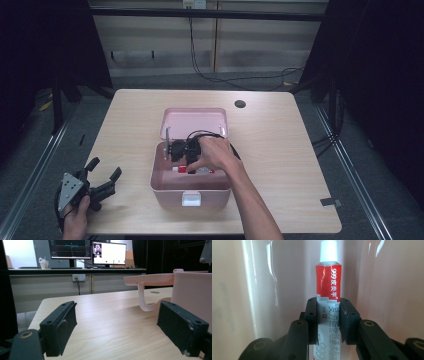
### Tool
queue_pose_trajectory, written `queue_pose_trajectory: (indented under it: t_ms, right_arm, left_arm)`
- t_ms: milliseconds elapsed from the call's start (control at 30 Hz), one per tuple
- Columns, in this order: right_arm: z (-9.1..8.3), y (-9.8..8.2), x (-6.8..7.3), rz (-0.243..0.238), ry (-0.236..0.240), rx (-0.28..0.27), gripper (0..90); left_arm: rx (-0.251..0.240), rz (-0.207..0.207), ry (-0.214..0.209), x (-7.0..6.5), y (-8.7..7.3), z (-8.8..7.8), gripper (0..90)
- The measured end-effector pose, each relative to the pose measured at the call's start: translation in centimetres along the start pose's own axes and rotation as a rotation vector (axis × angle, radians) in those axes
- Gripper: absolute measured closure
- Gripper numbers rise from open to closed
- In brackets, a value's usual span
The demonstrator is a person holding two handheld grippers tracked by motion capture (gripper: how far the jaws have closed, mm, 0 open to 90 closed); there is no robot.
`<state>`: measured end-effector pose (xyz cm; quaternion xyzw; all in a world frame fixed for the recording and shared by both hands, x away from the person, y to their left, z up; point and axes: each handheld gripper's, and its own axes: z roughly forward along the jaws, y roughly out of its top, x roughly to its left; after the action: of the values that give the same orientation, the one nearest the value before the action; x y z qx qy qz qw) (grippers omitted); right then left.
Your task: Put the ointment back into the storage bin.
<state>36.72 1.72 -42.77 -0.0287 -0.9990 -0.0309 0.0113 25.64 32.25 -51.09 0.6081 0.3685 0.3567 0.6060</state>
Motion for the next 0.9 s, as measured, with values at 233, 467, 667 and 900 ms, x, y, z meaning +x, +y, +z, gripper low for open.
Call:
queue_pose_trajectory:
  t_ms: [233, 467, 667, 900]
  right_arm:
    - [0.4, 0.0, 0.1, 0.001, -0.011, -0.001, 71.1]
    - [1.0, 0.0, 0.1, 0.006, -0.021, -0.005, 71.0]
    - [1.2, -0.1, 0.2, 0.021, -0.035, -0.002, 70.9]
    - [1.5, -0.1, 0.2, 0.041, -0.047, -0.012, 70.9]
  left_arm:
    - [0.0, 0.004, 0.002, 0.0, 0.0, 0.0, 15.5]
    - [0.0, 0.004, 0.002, 0.0, 0.0, 0.0, 15.5]
    - [0.001, 0.008, 0.004, 0.0, 0.0, 0.0, 15.5]
    - [0.0, 0.004, 0.002, 0.0, 0.0, 0.0, 15.5]
